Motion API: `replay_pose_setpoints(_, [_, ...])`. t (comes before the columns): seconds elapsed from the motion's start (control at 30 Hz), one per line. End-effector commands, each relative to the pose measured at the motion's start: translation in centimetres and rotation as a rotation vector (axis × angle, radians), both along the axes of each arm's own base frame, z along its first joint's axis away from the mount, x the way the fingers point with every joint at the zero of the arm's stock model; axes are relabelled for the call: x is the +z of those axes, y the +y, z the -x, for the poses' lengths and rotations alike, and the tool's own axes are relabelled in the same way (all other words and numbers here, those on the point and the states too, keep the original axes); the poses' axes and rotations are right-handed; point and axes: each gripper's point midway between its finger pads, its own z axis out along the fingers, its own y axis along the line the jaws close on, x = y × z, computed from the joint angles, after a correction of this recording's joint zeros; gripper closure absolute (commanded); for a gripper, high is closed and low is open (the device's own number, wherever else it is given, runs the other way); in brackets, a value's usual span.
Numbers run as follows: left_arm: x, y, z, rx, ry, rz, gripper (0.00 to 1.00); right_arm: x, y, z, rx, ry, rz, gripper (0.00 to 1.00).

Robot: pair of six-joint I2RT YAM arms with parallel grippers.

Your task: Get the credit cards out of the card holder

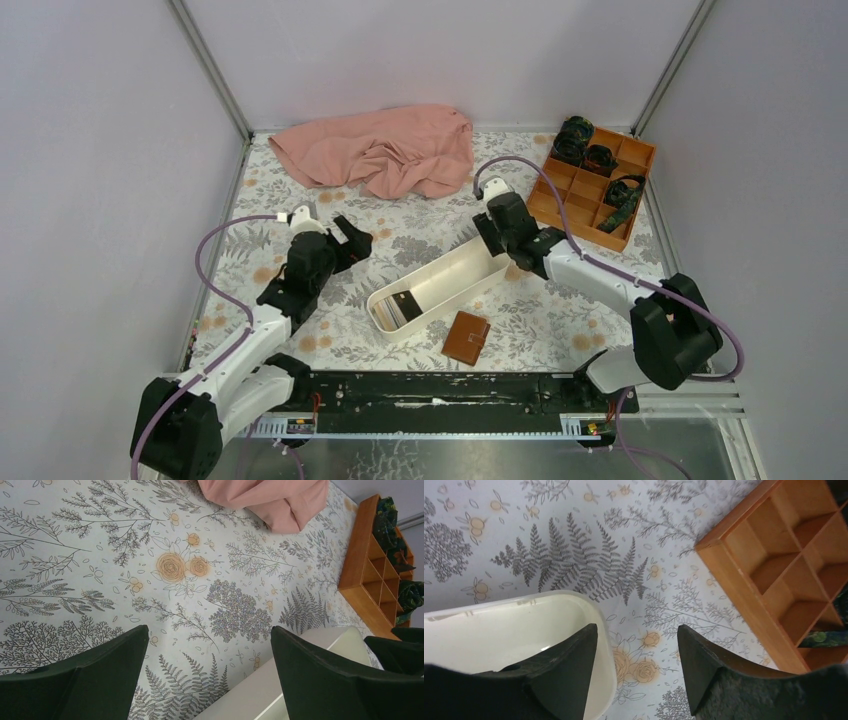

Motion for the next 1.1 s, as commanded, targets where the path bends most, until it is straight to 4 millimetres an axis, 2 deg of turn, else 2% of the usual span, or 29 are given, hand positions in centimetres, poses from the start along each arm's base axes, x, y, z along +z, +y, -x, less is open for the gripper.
replay_pose_setpoints(0.0, [1.7,-0.6,-0.5,-0.022,-0.040,0.013,0.00,-1.1,1.0,0.1,0.013,0.054,-0.058,0.33])
replay_pose_setpoints(0.17, [1.6,-0.7,-0.4,-0.030,-0.039,0.014,0.00,-2.5,1.6,0.8,0.034,0.106,-0.091,0.36])
replay_pose_setpoints(0.27, [1.6,-0.8,-0.4,-0.037,-0.036,0.015,0.00,-3.4,1.4,1.1,0.024,0.136,-0.086,0.43])
replay_pose_setpoints(0.4, [1.5,-1.0,-0.4,-0.047,-0.031,0.015,0.00,-4.1,1.2,1.1,0.009,0.162,-0.082,0.61])
replay_pose_setpoints(0.5, [1.4,-1.0,-0.4,-0.048,-0.027,0.015,0.00,-4.5,0.9,1.0,-0.005,0.173,-0.083,0.69])
replay_pose_setpoints(0.6, [1.3,-1.0,-0.4,-0.048,-0.026,0.015,0.00,-4.8,0.7,0.9,-0.017,0.184,-0.089,0.93])
replay_pose_setpoints(0.67, [1.3,-1.1,-0.4,-0.049,-0.024,0.016,0.00,-4.9,0.5,0.8,-0.032,0.187,-0.092,0.99])
replay_pose_setpoints(1.07, [1.1,-1.2,-0.4,-0.054,-0.015,0.014,0.00,-4.3,-2.2,-1.4,-0.241,0.167,-0.176,1.00])
